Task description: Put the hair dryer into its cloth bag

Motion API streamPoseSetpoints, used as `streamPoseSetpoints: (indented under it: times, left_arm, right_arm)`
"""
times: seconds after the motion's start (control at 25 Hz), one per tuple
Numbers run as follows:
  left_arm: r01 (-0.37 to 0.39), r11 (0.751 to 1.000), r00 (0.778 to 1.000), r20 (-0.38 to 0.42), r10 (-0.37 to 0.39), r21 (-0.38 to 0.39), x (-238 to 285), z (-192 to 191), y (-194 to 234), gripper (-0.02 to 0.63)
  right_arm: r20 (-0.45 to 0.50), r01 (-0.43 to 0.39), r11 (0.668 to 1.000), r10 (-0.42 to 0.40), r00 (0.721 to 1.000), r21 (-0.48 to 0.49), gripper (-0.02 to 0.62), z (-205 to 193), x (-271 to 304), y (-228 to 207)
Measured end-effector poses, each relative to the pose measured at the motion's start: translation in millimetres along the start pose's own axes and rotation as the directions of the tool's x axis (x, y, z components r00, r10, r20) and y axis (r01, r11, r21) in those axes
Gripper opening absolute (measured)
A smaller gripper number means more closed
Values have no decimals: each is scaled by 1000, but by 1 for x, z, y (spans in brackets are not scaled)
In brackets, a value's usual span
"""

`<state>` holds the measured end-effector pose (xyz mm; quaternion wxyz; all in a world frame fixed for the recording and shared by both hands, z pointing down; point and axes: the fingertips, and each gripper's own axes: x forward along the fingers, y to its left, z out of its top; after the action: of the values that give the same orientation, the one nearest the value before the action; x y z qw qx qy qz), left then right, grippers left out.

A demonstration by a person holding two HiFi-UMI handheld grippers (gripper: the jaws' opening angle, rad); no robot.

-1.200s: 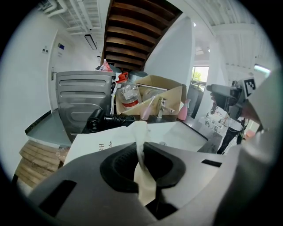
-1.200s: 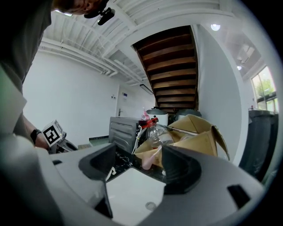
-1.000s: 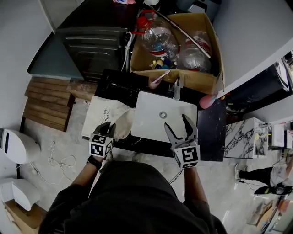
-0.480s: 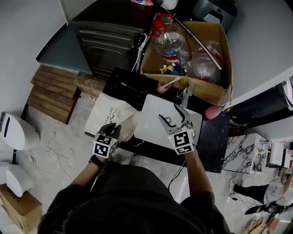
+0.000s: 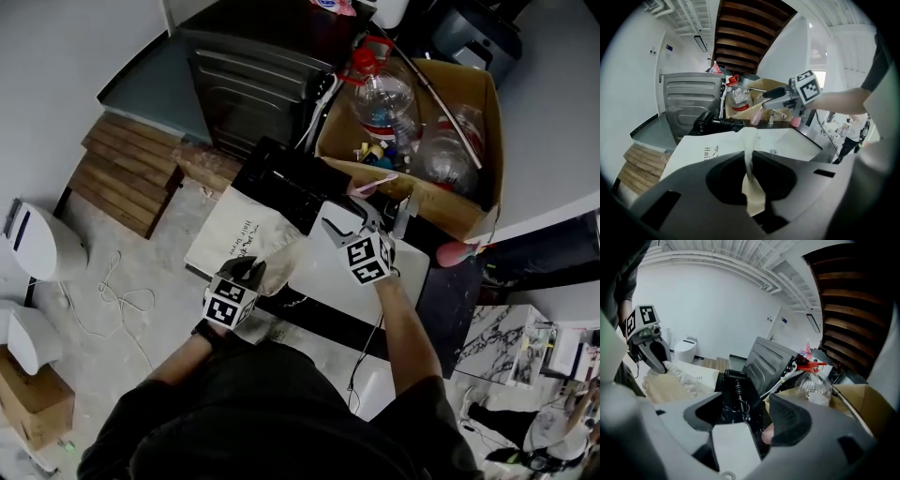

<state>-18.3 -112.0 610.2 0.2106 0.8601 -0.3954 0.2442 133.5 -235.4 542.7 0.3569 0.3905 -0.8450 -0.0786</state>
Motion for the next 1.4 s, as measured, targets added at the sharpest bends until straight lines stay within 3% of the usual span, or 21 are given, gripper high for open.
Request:
streamPoseSetpoints:
  times: [0.88,1.4]
  left_arm:
    - [31,998,999,-13,-32,-45,8,-6,0,35]
    - [63,997,998,-16,-64,-52,8,-11,-3,35]
  right_arm:
    - [-186,-225,973,213,959,-44,310,-15,155,19]
    - [-274,-351,936,345,898,29,310,-37,212,37]
